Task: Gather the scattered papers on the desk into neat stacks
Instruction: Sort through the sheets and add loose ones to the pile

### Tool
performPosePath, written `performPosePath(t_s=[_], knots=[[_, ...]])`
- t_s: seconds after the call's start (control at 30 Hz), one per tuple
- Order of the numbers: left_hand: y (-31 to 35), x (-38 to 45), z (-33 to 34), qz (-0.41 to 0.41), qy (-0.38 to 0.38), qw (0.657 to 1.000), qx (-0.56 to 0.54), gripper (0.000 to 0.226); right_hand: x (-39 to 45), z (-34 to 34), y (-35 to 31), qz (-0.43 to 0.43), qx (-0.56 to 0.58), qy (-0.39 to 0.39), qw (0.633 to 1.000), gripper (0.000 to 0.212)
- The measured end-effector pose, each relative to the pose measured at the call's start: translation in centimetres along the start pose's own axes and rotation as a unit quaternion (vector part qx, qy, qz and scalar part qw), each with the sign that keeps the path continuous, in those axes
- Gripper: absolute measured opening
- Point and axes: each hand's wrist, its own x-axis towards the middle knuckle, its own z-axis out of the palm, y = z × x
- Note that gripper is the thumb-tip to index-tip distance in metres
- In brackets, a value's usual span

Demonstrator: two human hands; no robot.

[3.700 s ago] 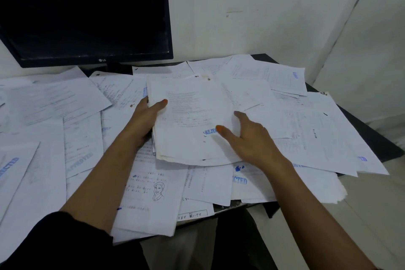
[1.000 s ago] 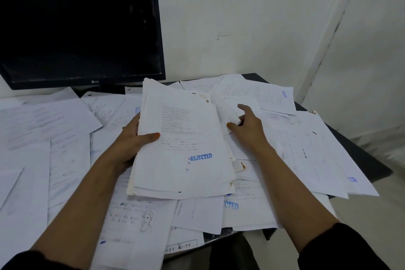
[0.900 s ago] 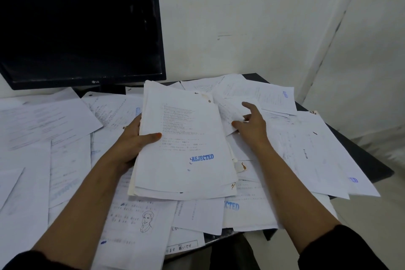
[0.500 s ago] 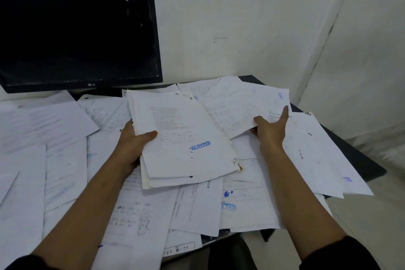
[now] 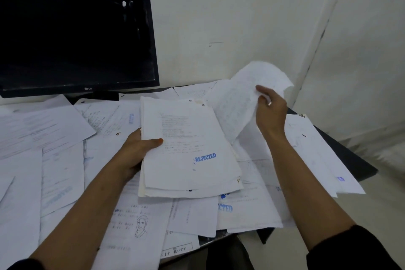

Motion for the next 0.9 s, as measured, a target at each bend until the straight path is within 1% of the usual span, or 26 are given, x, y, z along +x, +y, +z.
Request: performPosePath(t_s=[0.07, 0.13, 0.17, 0.2, 0.27, 0.3, 0.37, 0.4, 0.43, 0.47, 0.5, 0.53, 0.6, 0.67, 0.7, 0.73, 0.77, 0.8, 0.83, 0.87, 0.9], knots=[[0.3, -0.2, 0.5, 0.0, 0.0, 1.0, 0.011, 0.04, 0.6, 0.3, -1.9, 0.002, 0.078, 0.008, 0.997, 0.034], [0.3, -0.4, 0.9, 0.013, 0.011, 0.999, 0.028, 0.059, 1.1, 0.6, -3.3, 0.047, 0.189, 0.003, 0.981, 0.034], [0.3, -0.3, 0.9, 0.021, 0.016, 0.999, 0.038, 0.072, 1.4, 0.8, -4.0, 0.081, 0.25, -0.011, 0.965, 0.034], [0.3, -0.3, 0.8, 0.026, 0.017, 0.999, 0.041, 0.08, 1.6, 0.9, -4.7, 0.113, 0.311, -0.027, 0.943, 0.034], [0.3, -0.3, 0.6, 0.021, 0.016, 0.999, 0.041, 0.083, 2.0, 1.1, -5.7, 0.162, 0.416, -0.056, 0.893, 0.035], [0.3, -0.2, 0.6, 0.014, 0.018, 0.999, 0.04, 0.079, 2.1, 1.2, -5.9, 0.182, 0.459, -0.065, 0.867, 0.035], [0.5, 0.0, 0.7, -0.003, 0.033, 0.999, 0.034, 0.058, 2.0, 1.4, -6.1, 0.217, 0.531, -0.082, 0.815, 0.036], [0.7, -0.1, 0.8, -0.016, 0.045, 0.999, 0.016, 0.045, 1.8, 1.6, -6.0, 0.235, 0.546, -0.088, 0.799, 0.036], [0.8, -0.1, 0.9, -0.033, 0.059, 0.998, -0.016, 0.037, 1.5, 1.8, -5.7, 0.252, 0.545, -0.095, 0.794, 0.036], [1.0, -0.1, 1.0, -0.045, 0.067, 0.995, -0.051, 0.038, 1.1, 2.0, -5.4, 0.269, 0.522, -0.103, 0.803, 0.036], [1.0, 0.0, 0.9, -0.053, 0.071, 0.993, -0.074, 0.048, 0.7, 2.1, -4.8, 0.284, 0.482, -0.116, 0.821, 0.038], [1.2, 0.0, 0.8, -0.054, 0.069, 0.992, -0.091, 0.059, 0.2, 2.3, -4.0, 0.295, 0.423, -0.135, 0.846, 0.041], [1.3, -0.1, 0.7, -0.053, 0.053, 0.99, -0.119, 0.069, -0.8, 2.5, -2.2, 0.292, 0.254, -0.198, 0.9, 0.048], [1.2, -0.1, 0.5, -0.057, 0.026, 0.989, -0.135, 0.077, -1.8, 2.8, -0.9, 0.252, 0.081, -0.257, 0.929, 0.052], [1.2, 0.0, 0.4, -0.056, 0.02, 0.987, -0.151, 0.078, -2.3, 3.0, -0.5, 0.224, 0.018, -0.275, 0.935, 0.055], [1.2, 0.1, 0.4, -0.054, 0.012, 0.985, -0.164, 0.074, -2.6, 3.3, 0.0, 0.193, -0.025, -0.288, 0.938, 0.058], [1.2, 0.1, 0.3, -0.049, 0.009, 0.987, -0.153, 0.067, -2.8, 3.5, 0.5, 0.166, -0.05, -0.302, 0.937, 0.061], [1.1, 0.0, 0.4, -0.046, -0.001, 0.992, -0.116, 0.059, -2.8, 3.8, 1.0, 0.139, -0.066, -0.32, 0.935, 0.064], [1.1, -0.1, 0.4, -0.045, -0.006, 0.998, -0.052, 0.057, -2.9, 4.2, 1.4, 0.116, -0.072, -0.339, 0.931, 0.066], [1.0, -0.3, 0.5, -0.041, 0.003, 0.999, 0.009, 0.064, -2.9, 4.5, 1.7, 0.104, -0.066, -0.353, 0.927, 0.068], [0.6, -0.2, 0.3, -0.035, 0.02, 0.998, 0.05, 0.078, -2.8, 4.8, 2.0, 0.102, -0.053, -0.355, 0.928, 0.07]])
